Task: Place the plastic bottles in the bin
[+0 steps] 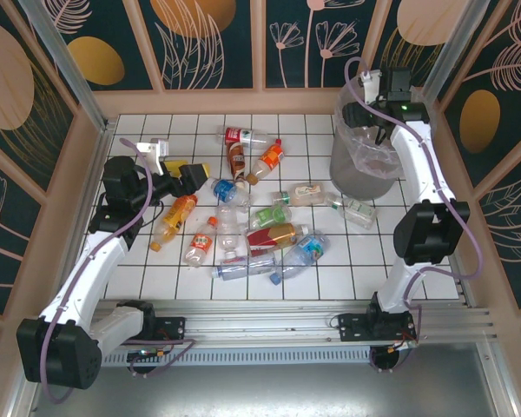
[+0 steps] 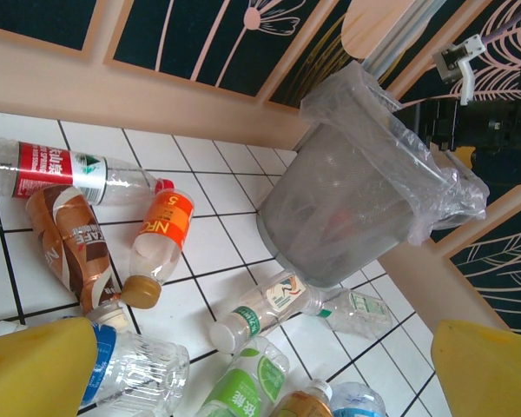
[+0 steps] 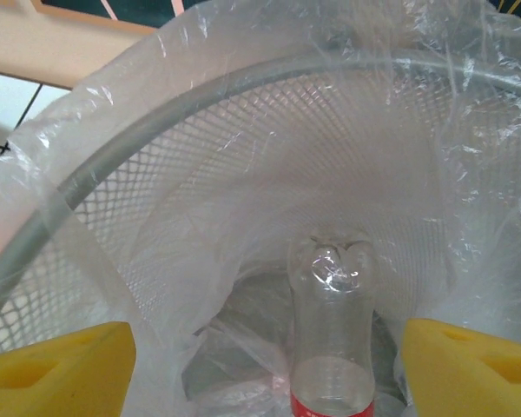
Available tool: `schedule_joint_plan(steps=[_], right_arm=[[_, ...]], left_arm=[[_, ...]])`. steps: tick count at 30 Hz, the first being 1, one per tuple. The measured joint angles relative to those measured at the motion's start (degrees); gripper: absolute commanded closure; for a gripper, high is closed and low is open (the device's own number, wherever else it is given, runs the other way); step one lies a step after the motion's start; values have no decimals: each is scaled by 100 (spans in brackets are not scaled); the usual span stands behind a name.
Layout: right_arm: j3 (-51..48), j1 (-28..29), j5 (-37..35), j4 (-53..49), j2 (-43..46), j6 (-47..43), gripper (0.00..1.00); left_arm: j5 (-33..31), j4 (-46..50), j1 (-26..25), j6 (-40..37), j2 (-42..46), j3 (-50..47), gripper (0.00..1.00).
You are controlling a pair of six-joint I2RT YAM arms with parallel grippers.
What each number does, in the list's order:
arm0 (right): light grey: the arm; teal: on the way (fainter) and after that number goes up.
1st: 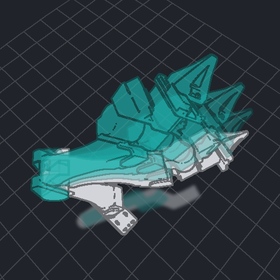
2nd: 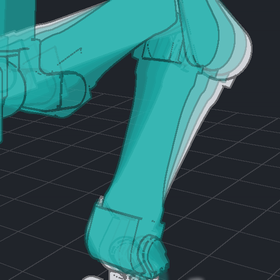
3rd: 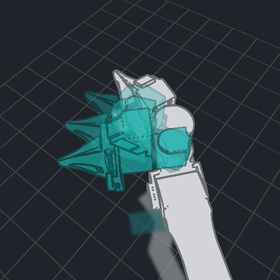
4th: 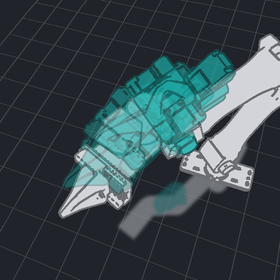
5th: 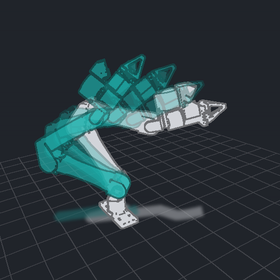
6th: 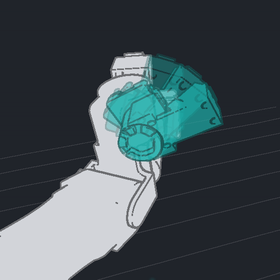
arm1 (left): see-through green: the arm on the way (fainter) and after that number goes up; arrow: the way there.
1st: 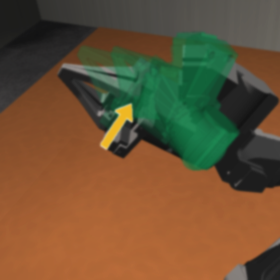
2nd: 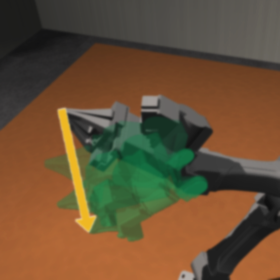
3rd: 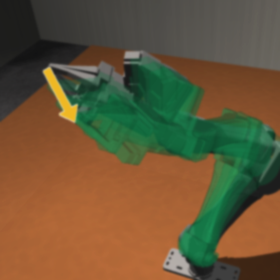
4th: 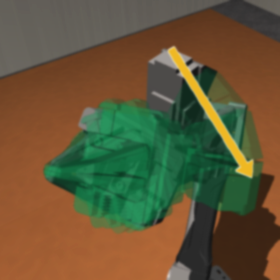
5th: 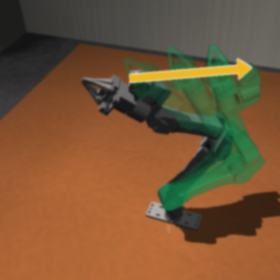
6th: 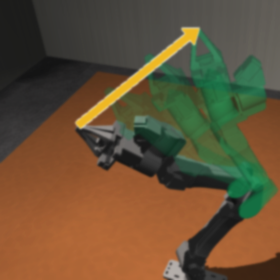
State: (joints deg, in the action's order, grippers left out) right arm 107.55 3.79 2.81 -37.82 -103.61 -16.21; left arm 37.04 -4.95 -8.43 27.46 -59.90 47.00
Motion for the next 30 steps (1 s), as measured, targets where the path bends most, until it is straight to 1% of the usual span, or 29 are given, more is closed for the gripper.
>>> schedule_joint_plan(steps=[4, 9, 20, 24, 30], right_arm=[[-4, -13, 96, 111, 166, 199, 19], [-142, -28, 341, 398, 616, 581, 19], [-1237, 4, 892, 1045, 2122, 1578, 18], [-1716, 291, 905, 1106, 2573, 1864, 19], [-2677, 1080, 765, 1104, 3176, 2332, 20]], left_arm=[[0, 0, 0, 0, 0, 0, 1], [0, 2, 0, 0, 0, 0, 1], [33, 2, 0, 2, 11, 4, 1], [162, 22, 0, 0, 9, 107, 1], [310, 186, -11, -42, -22, 636, 1]])
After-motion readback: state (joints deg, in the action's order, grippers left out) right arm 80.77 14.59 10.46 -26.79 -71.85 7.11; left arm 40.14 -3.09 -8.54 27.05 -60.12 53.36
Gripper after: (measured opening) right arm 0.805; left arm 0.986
